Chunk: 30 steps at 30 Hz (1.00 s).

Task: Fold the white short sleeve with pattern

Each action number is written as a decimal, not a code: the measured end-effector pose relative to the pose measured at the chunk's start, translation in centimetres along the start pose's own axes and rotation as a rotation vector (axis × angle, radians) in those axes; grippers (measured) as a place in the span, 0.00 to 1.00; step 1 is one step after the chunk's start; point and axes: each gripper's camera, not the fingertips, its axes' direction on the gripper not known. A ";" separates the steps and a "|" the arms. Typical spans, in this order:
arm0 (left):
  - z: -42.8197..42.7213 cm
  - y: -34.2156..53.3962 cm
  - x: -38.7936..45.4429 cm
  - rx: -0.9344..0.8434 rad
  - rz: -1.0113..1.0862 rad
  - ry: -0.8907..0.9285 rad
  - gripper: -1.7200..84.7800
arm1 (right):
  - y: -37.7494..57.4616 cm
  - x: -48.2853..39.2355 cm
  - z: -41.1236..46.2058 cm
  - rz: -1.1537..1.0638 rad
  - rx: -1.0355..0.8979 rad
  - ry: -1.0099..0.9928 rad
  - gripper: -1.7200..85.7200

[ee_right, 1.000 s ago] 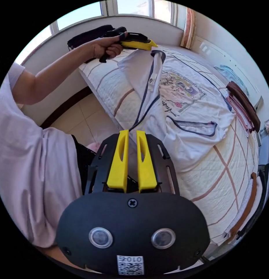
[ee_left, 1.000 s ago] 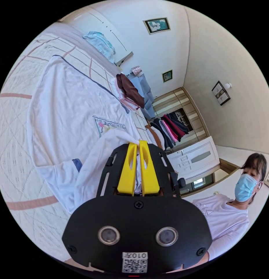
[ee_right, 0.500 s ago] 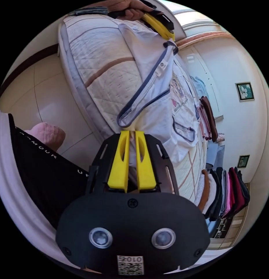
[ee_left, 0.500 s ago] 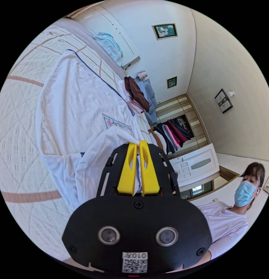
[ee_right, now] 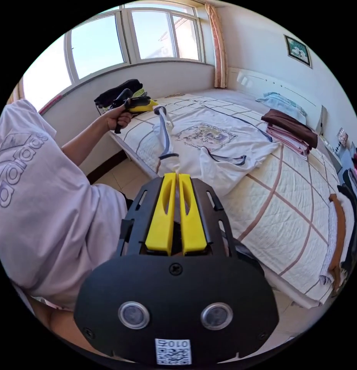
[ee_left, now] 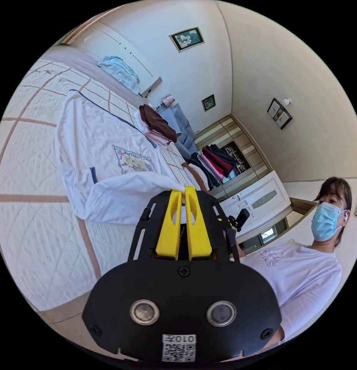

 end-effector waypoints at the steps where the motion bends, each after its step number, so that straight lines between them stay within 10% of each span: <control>1: -0.3 0.7 0.4 -0.002 0.003 0.004 0.03 | 0.1 0.0 0.0 -0.047 -0.034 0.015 0.06; 20: -3.2 13.4 6.3 -0.170 -0.126 -0.119 0.02 | -0.7 5.3 0.5 -0.274 -0.264 -0.109 0.06; 30: -3.0 1.2 6.3 -0.144 0.046 -0.183 0.02 | -8.6 15.8 -0.1 -0.287 -0.240 -0.118 0.06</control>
